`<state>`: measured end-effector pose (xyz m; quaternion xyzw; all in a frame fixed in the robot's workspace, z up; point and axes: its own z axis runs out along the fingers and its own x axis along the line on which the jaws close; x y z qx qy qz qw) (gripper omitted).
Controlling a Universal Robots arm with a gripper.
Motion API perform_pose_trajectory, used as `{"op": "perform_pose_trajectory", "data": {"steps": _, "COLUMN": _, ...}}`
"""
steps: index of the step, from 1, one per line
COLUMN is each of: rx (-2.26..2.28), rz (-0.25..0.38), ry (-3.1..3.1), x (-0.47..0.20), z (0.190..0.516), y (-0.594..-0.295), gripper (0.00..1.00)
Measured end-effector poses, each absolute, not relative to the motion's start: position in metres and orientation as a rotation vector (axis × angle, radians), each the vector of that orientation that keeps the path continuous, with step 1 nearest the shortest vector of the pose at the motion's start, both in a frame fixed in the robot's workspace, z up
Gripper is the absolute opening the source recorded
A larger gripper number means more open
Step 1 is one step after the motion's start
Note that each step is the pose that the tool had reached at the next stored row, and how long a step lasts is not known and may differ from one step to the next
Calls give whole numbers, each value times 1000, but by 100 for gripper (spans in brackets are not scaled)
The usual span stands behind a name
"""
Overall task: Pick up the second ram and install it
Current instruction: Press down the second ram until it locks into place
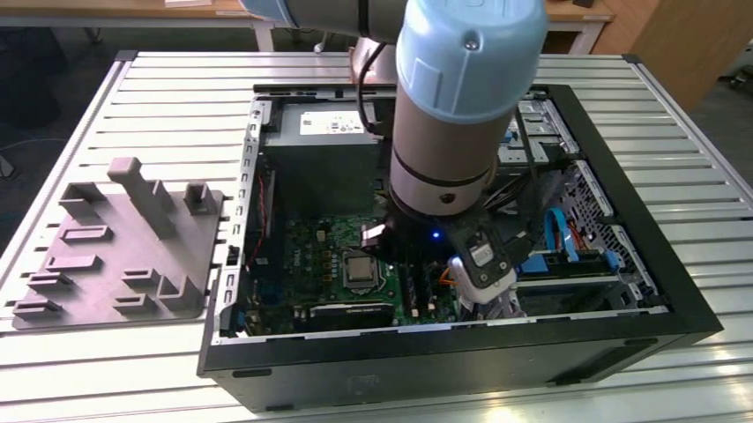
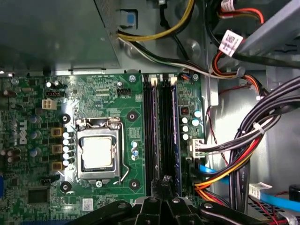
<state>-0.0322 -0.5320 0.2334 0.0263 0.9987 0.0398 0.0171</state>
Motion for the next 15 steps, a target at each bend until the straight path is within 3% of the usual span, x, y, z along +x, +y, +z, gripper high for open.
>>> {"op": "perform_pose_trajectory", "data": {"steps": 15, "rx": 82, "rz": 123, "ry": 3104, "x": -32, "z": 222, "y": -534, "gripper": 10}}
